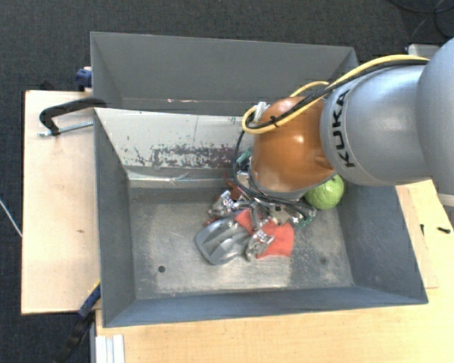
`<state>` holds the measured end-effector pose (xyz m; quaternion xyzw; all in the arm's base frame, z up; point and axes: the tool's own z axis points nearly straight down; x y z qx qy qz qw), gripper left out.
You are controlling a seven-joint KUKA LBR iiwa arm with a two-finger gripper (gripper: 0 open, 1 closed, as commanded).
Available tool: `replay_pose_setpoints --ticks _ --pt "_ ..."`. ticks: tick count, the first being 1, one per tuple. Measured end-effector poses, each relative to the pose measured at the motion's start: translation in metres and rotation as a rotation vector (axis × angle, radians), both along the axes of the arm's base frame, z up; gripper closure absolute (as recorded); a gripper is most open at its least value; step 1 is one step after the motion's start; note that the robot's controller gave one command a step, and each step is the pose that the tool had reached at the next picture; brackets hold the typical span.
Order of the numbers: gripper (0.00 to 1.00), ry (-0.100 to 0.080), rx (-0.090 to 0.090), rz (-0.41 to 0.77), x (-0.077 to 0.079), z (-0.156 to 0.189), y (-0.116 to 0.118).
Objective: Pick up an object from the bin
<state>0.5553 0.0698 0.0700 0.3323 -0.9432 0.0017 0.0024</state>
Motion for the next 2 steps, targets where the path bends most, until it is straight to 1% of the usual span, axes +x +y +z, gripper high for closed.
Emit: replay_pose_setpoints --ticks 2 --pt "1.00 0.000 0.005 0.000 -0.002 0.019 0.001"
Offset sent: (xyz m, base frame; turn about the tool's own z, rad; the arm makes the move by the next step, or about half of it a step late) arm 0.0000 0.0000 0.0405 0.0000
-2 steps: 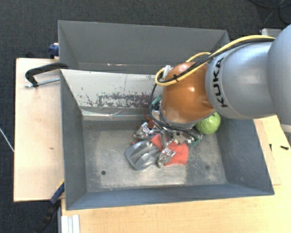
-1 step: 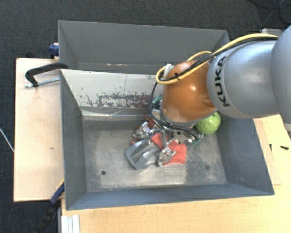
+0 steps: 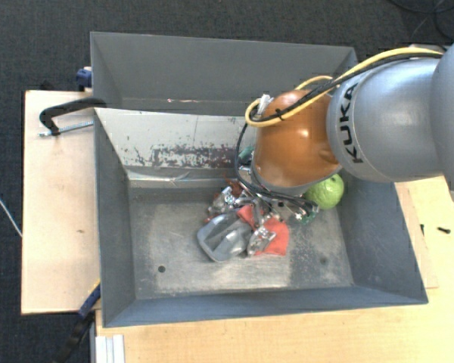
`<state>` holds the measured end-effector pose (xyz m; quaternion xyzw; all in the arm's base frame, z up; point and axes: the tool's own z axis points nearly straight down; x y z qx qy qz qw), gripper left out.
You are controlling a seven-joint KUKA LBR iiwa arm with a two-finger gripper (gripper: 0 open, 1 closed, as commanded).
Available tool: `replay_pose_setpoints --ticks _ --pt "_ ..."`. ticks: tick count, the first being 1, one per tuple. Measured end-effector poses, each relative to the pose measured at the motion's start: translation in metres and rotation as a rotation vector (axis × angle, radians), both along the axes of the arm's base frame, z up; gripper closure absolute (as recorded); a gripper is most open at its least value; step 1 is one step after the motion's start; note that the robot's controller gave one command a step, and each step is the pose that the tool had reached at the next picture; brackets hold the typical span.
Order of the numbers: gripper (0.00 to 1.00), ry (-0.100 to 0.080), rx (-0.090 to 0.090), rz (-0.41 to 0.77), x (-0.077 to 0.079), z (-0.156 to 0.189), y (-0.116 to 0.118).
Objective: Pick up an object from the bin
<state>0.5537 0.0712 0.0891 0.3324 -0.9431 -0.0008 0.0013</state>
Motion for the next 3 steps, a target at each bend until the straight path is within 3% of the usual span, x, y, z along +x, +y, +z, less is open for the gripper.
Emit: replay_pose_setpoints --ticks 3 --pt "1.00 0.000 0.001 0.000 0.000 0.021 0.001"
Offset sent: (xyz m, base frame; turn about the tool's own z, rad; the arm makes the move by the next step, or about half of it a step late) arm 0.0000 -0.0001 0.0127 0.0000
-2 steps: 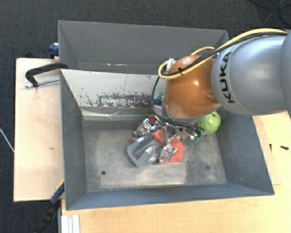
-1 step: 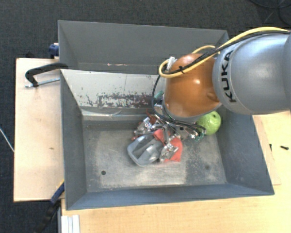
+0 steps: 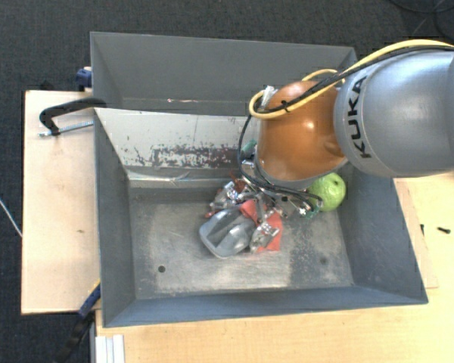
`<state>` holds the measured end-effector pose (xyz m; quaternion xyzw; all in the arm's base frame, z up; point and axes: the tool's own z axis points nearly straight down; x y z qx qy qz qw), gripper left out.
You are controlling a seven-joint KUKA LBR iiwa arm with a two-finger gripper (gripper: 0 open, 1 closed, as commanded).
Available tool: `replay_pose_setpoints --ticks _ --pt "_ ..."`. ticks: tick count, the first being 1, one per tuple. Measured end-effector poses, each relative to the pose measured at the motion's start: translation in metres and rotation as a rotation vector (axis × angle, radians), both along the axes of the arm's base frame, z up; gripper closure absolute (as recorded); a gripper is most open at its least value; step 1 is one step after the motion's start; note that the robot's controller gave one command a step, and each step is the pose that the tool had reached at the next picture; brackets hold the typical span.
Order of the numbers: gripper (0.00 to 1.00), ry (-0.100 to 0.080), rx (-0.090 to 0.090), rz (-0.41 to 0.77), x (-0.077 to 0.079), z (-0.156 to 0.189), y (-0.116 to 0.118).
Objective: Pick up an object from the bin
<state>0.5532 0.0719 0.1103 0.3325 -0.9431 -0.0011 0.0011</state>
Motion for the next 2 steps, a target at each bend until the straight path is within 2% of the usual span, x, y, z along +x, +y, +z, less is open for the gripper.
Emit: replay_pose_setpoints --ticks 2 --pt "1.00 0.002 0.000 0.000 -0.001 0.024 0.000"
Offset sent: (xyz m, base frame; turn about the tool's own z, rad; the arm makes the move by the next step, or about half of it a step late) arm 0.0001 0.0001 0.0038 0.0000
